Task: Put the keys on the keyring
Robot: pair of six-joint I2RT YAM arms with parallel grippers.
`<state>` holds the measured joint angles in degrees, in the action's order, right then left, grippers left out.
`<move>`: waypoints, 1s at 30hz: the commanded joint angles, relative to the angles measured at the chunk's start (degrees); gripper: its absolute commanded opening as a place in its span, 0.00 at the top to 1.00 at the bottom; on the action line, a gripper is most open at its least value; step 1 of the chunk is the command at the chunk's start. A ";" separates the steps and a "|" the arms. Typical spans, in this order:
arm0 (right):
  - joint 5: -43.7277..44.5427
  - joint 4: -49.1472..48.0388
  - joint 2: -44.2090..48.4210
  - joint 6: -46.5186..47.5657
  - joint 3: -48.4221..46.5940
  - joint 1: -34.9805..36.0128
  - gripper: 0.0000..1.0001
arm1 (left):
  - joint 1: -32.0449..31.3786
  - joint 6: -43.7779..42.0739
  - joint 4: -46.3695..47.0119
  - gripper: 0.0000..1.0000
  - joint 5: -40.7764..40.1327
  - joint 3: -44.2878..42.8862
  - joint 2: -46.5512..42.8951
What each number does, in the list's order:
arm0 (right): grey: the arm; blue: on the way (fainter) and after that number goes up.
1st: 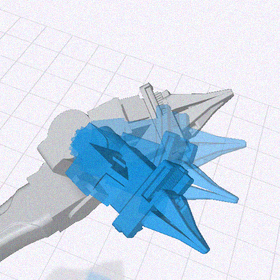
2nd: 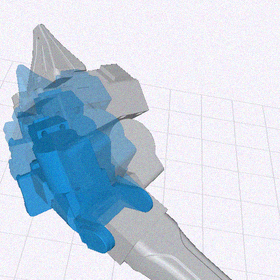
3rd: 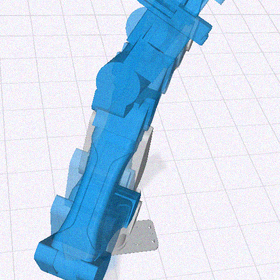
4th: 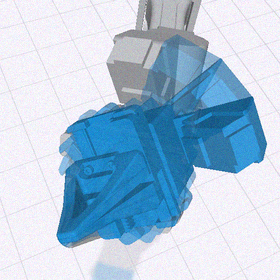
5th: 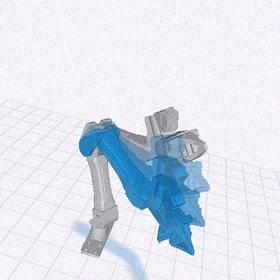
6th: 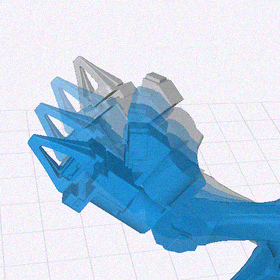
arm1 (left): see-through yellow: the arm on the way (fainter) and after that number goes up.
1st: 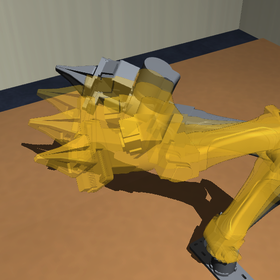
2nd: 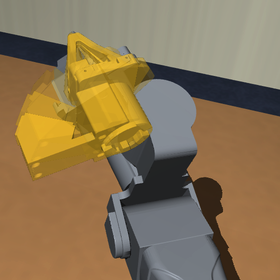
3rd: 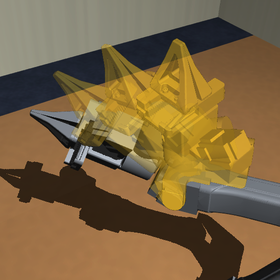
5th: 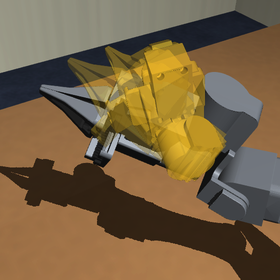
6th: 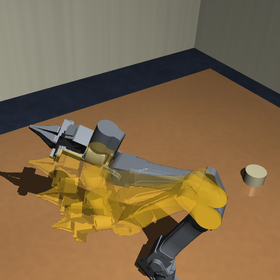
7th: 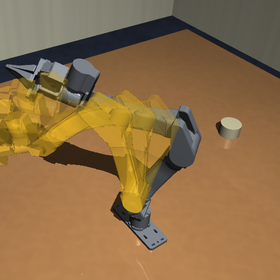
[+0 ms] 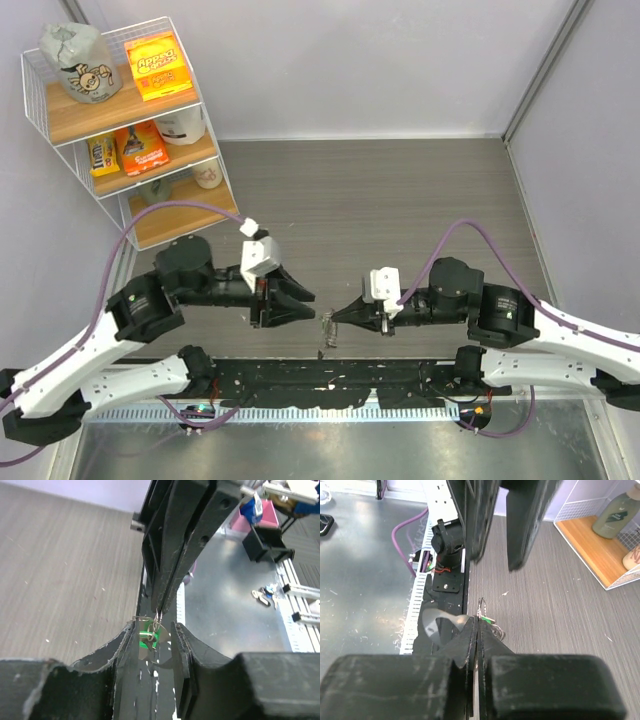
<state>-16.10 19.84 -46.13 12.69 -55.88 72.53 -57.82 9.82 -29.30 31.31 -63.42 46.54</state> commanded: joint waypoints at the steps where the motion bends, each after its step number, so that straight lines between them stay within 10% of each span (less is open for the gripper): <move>1: 1.77 -9.37 3.06 -1.88 1.56 0.15 0.95 | -0.01 2.65 10.65 0.62 -3.62 3.20 -5.22; 30: 4.15 -37.85 8.16 -6.80 11.67 0.24 0.95 | -0.01 9.95 27.01 0.63 -0.99 10.60 -6.55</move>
<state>-11.88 -12.14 -37.65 6.85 -43.27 72.55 -57.82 19.35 -6.26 30.00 -52.77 40.60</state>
